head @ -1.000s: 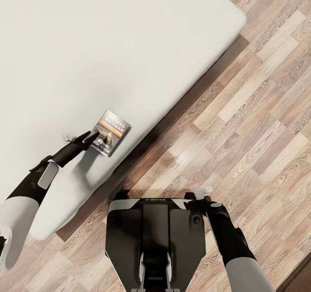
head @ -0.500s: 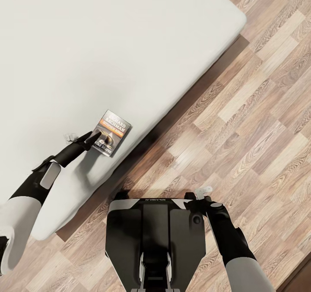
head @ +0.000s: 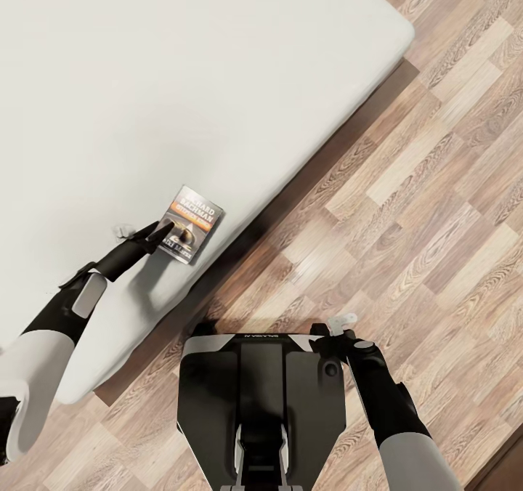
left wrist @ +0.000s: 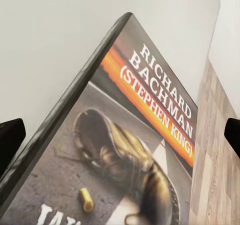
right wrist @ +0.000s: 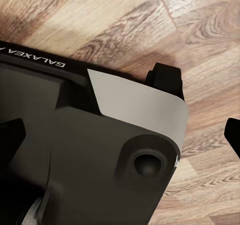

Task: In the bedroom, move the book from the bed onto either nightstand, and place the two sandals side by side next to the bed.

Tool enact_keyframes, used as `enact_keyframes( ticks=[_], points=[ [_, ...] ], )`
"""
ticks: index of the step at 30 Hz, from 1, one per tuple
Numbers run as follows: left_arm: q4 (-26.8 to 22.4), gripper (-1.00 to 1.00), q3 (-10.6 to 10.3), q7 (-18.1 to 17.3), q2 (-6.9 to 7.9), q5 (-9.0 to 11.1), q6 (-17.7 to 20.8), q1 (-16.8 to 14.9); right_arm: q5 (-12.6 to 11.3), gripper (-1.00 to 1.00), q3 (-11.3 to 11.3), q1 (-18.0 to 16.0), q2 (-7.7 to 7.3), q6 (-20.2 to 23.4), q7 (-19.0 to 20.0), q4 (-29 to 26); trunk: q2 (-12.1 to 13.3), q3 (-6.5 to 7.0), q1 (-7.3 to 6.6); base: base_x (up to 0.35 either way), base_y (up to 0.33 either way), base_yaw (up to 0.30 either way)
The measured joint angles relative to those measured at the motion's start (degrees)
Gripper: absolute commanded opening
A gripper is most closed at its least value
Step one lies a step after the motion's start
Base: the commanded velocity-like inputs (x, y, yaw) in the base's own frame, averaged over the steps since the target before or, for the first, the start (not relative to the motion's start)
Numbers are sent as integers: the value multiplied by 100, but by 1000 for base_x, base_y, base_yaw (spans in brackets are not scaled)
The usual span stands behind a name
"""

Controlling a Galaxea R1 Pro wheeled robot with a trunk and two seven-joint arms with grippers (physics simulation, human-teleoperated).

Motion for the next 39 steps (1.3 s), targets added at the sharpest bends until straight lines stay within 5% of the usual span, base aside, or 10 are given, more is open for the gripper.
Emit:
enact_keyframes(
  ticks=[39],
  points=[
    [3, 100, -9, -105, -122, 0, 28, 8, -2, 100, 0, 0, 0, 0, 0, 3, 0, 0, 0, 0, 0, 0]
  ],
)
